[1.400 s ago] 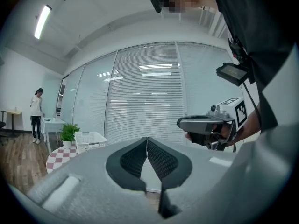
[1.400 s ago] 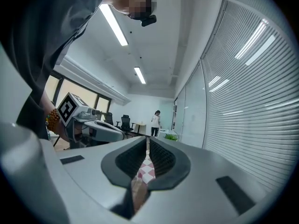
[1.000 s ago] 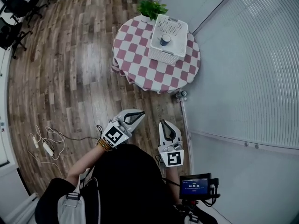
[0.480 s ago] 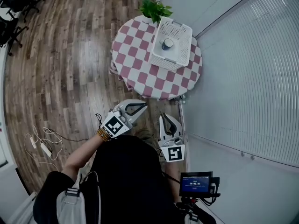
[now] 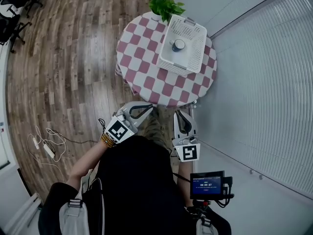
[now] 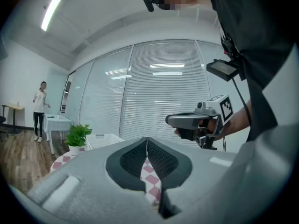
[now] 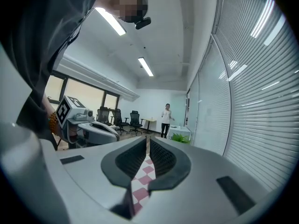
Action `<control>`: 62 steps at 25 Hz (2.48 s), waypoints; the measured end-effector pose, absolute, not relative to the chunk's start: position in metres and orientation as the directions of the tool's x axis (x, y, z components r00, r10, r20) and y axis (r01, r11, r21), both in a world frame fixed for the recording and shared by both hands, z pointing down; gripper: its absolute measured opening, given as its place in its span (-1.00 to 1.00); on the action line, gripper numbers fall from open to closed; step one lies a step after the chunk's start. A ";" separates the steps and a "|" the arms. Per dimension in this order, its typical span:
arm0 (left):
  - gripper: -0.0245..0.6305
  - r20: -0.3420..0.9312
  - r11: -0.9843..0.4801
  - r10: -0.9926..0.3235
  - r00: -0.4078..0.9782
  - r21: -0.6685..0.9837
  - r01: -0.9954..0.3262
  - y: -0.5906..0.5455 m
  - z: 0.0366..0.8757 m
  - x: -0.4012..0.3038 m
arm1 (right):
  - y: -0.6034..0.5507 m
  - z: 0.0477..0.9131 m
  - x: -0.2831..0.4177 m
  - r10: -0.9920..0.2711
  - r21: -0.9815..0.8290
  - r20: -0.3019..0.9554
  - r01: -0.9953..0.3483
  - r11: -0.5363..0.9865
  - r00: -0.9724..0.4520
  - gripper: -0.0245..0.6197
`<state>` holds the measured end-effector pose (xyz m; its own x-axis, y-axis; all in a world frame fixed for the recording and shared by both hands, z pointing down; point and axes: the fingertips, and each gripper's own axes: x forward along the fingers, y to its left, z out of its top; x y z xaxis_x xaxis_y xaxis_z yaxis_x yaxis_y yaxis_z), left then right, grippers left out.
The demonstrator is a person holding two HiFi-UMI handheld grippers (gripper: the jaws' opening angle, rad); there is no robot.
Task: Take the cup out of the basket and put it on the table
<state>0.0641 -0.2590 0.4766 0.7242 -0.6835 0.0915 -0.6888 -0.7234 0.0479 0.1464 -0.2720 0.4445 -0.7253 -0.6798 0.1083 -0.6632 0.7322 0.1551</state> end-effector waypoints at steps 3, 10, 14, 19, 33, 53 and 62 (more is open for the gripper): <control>-0.91 0.112 -0.688 -0.716 0.689 0.052 -0.724 -0.286 0.480 0.062 | -0.311 0.452 0.153 -0.651 0.150 0.119 -0.635 0.758 -0.750 -0.89; -0.91 0.092 -0.598 -0.792 0.604 0.080 -0.797 -0.353 0.469 0.070 | -0.416 0.457 0.168 -0.550 0.227 0.189 -0.509 0.831 -0.814 -0.88; -0.91 0.096 -0.546 -0.829 0.550 0.070 -0.835 -0.378 0.464 0.068 | -0.469 0.469 0.167 -0.475 0.258 0.264 -0.413 0.873 -0.840 -0.87; -0.91 0.112 -0.466 -0.874 0.472 0.076 -0.881 -0.392 0.472 0.061 | -0.524 0.501 0.153 -0.353 0.309 0.380 -0.243 0.920 -0.855 -0.80; -0.91 0.173 -0.110 -0.977 0.124 0.092 -0.990 -0.367 0.486 -0.008 | -0.622 0.629 0.101 -0.066 0.273 0.780 0.244 0.931 -0.622 -0.53; -0.91 0.260 0.204 -0.950 -0.172 0.103 -0.973 -0.315 0.510 -0.029 | -0.671 0.762 0.120 0.036 0.068 0.986 0.587 0.807 -0.163 -0.28; -0.91 0.268 0.209 -0.947 -0.177 0.097 -0.973 -0.321 0.513 -0.024 | -0.689 0.789 0.123 0.015 0.029 0.998 0.603 0.797 -0.068 -0.28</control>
<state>-0.0237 -0.3205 0.5133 -0.1770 -0.9470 0.2680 -0.9730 0.2093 0.0972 0.1235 -0.6888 0.7889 -0.0678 0.0148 0.9976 0.6033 0.7970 0.0292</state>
